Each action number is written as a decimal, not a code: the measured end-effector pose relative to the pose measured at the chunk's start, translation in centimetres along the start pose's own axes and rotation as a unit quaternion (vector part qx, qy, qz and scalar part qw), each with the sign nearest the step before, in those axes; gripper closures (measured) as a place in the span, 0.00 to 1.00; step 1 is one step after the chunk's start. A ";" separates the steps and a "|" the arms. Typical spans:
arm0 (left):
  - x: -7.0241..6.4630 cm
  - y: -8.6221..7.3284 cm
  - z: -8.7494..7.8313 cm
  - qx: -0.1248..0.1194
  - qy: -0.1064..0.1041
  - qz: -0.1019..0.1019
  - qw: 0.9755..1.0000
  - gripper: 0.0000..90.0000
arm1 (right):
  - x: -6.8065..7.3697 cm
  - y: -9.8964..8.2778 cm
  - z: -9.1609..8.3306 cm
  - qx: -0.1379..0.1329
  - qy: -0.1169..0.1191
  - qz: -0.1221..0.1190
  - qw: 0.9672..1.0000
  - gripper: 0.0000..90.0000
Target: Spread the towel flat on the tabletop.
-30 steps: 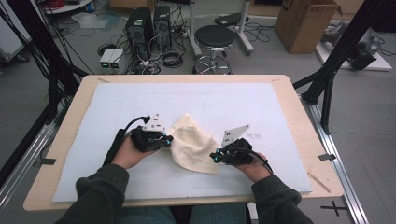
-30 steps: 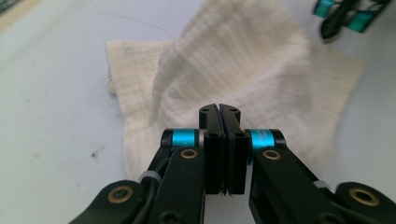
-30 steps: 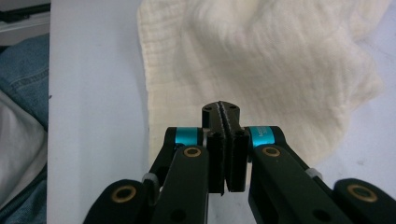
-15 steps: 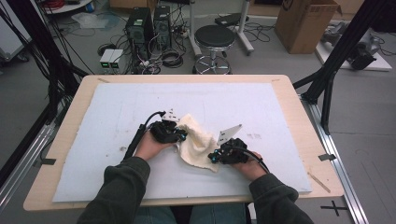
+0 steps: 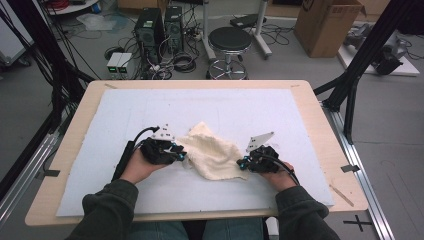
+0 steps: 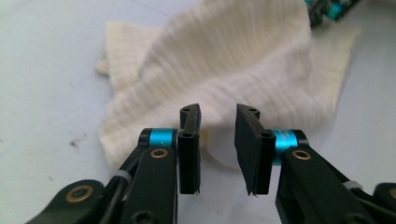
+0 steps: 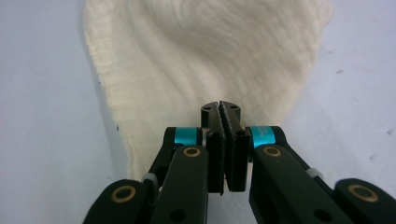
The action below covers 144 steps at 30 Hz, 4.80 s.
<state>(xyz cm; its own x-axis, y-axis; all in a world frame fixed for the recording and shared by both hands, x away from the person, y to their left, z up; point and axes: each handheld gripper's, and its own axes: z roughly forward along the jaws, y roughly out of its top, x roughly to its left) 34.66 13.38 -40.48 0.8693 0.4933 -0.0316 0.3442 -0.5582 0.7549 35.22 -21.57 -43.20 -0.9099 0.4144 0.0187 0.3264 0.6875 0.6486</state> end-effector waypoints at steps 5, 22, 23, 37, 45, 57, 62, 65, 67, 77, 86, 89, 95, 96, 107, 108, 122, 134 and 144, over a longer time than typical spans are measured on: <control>0.1 0.0 2.2 0.030 0.006 0.001 1.000 0.81 | -0.6 -0.3 -0.4 0.004 -0.024 0.007 1.000 0.99; 1.1 0.6 5.2 0.028 0.026 -0.011 0.999 0.98 | -0.7 -0.4 -0.9 -0.040 0.034 0.014 0.999 0.76; 1.1 0.6 5.1 0.029 0.026 -0.011 0.999 0.99 | -0.5 -0.4 -0.6 -0.029 0.036 0.007 0.999 0.74; 0.2 -0.2 -1.9 0.008 0.025 0.018 0.999 0.99 | 0.6 -0.4 -0.1 -0.014 0.032 -0.019 0.999 0.98; -2.3 -2.1 -5.6 -0.009 0.025 0.033 0.999 0.99 | 2.6 -0.1 -1.2 -0.029 0.050 -0.039 0.998 0.98; -6.5 -6.4 -8.5 -0.004 0.018 0.045 0.999 0.99 | 6.2 0.5 -1.8 -0.036 0.086 -0.074 0.993 0.98; -5.7 -7.5 -8.3 -0.031 0.010 0.017 0.999 0.81 | 5.9 0.5 -1.8 -0.060 0.105 -0.048 0.991 0.76; -4.7 -6.9 -8.1 -0.054 0.009 0.001 0.999 0.71 | 5.2 0.9 -2.6 -0.084 0.095 -0.042 0.991 0.71; -3.9 -6.0 -7.6 -0.061 0.016 0.000 0.998 0.67 | 4.5 1.1 -3.0 -0.092 0.082 -0.034 0.992 0.70; 1.1 0.6 -2.0 -0.092 0.041 -0.026 0.995 0.62 | -1.3 3.0 -2.0 -0.098 -0.002 0.024 0.995 0.69; 5.5 3.2 3.9 -0.067 0.045 -0.066 0.995 0.57 | -4.4 3.5 -0.4 -0.105 -0.012 0.060 0.993 0.66; 6.1 3.4 5.2 -0.046 0.054 -0.083 0.994 0.50 | -4.8 3.4 -0.1 -0.105 -0.001 0.069 0.992 0.64; 6.3 3.0 6.4 0.008 0.052 -0.085 0.995 0.70 | -5.4 3.1 1.4 -0.084 0.040 0.097 0.991 0.61; 6.2 2.8 6.4 0.023 0.047 -0.082 0.995 0.78 | -5.4 3.1 1.8 -0.078 0.044 0.099 0.991 0.61; 4.7 2.4 2.3 0.002 0.051 -0.047 0.998 0.96 | -4.2 3.8 3.2 -0.036 0.073 0.064 0.995 0.98; 4.7 2.2 1.5 -0.002 0.054 -0.047 0.997 0.96 | -4.0 3.8 2.8 -0.035 0.066 0.063 0.995 0.98; 0.1 -1.8 -4.6 -0.015 0.064 -0.031 0.997 0.96 | 0.9 3.7 -4.4 -0.057 -0.032 0.006 0.998 0.98; -1.7 -7.4 -5.0 0.003 0.035 -0.074 0.997 0.95 | 4.1 0.0 -1.4 0.005 0.037 0.011 0.999 0.90; -1.5 -7.6 -4.6 0.004 0.024 -0.069 0.997 0.85 | 1.1 3.6 -3.6 -0.065 0.020 0.030 0.997 0.66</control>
<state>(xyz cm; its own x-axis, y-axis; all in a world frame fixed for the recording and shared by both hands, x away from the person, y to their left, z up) 29.11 19.98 -43.14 0.7950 0.5978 -0.1031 0.4624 -0.4872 0.7409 34.49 -20.78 -38.06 -0.8998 0.4269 0.0899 0.3477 0.5773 0.7388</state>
